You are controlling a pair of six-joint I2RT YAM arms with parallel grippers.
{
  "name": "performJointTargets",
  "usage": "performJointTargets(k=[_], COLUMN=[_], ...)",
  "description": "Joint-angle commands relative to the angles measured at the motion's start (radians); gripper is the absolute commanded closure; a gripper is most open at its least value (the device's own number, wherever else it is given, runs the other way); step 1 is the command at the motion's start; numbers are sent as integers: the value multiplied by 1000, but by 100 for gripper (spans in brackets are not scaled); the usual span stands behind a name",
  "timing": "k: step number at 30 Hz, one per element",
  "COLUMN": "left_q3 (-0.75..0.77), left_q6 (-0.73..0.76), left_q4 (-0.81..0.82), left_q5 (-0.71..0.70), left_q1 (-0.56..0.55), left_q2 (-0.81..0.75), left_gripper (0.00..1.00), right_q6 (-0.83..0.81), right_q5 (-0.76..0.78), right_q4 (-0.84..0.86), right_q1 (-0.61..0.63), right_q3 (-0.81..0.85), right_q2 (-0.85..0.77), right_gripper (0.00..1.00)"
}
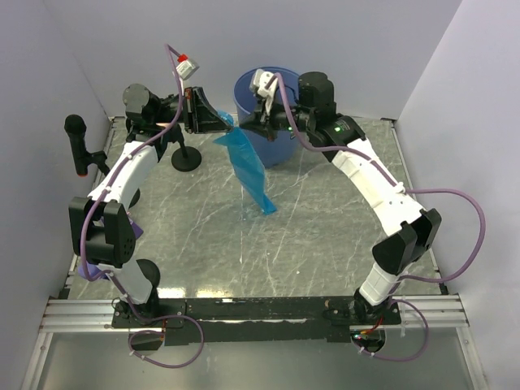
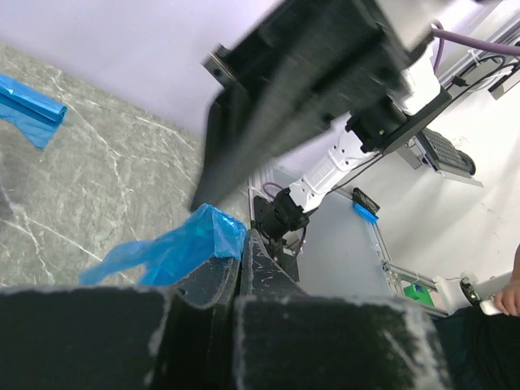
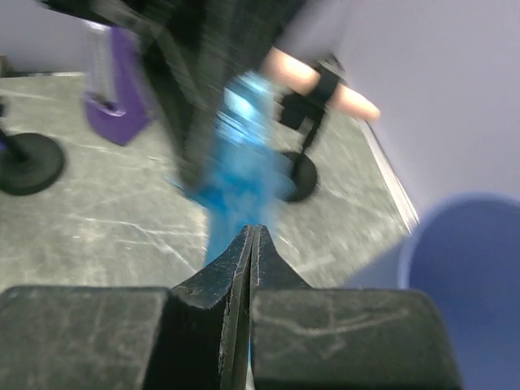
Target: Put the trash bags into the trash bin
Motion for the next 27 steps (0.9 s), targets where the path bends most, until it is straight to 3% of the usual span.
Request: performJointTargets(k=[1,5,7,8,9,10,13,18,20,22,24,27], left_q3=[0,-1,2,3,3,3,9,11,12,12,9,3], left_q6=[-18,-21,-14,-12,-9,-3,0,2,2,0,0,3], left_q4=[34,40,32,29,26,21,18,11,9,8,6,3], left_q5=[20,14,12,11,8,6,3,6,8,12,18,23], left_q1=[-1,-1,-1,-1,-1,-1,-1,-1,-1,-1,-1,-1], left_q2=[-51,-44,-41,-43,-43,-40,-37,-35,-35,-37,-40,-49], left_gripper=[99,99,99,99,99,99,99,99,99,99,99,99], right_q6=[58,72,75,68,65,69,89,94,94,97,94,124], right_q5=[81,75,-36,-104,-143,-166,-184,-161,-120,-92,-76,-27], right_q4=[36,42,73,71,71,76,91,94,94,102,96,102], right_q1=[-80,-101,-100,-94,-84,-72,-43,-14,-6,-5,-5,-18], right_q3=[-36,-64,-72,-64,-60,-58,-55,-20,5,19,42,34], right_q2=[-49,-58,-75,-78,-80,-81,-81,-46,-28,-11,1,-2], right_gripper=[100,100,100,94,74,62,45,43,45,58,100,100])
